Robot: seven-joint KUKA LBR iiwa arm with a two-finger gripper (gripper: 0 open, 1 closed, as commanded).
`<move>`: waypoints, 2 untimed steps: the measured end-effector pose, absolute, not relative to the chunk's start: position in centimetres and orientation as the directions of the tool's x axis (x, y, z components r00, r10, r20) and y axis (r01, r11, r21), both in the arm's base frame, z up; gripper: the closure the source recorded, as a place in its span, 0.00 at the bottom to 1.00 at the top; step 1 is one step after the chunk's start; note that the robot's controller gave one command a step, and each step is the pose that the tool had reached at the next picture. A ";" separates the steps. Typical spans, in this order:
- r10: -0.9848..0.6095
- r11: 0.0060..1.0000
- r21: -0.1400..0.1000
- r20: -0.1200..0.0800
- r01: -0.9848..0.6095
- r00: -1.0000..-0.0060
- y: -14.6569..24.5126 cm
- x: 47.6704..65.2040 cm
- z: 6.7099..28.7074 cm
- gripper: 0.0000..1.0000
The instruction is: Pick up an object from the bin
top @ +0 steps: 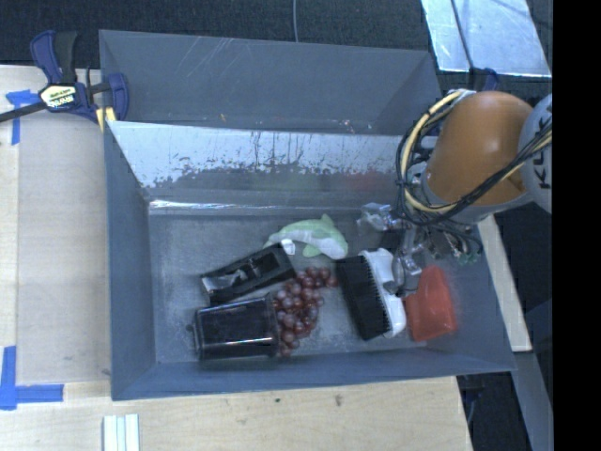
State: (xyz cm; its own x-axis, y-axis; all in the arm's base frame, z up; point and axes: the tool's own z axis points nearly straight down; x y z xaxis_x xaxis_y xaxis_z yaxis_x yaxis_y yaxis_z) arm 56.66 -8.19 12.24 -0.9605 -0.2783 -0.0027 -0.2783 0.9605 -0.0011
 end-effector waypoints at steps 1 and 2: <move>-0.470 0.883 -0.002 -0.003 -0.470 -0.883 -2.8 56.9 11.8 0.00; -0.622 0.783 -0.002 -0.001 -0.622 -0.783 0.3 56.5 11.3 0.00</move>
Offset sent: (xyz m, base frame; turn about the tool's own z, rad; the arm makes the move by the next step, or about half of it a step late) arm -0.0030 0.0927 -0.0117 -0.4051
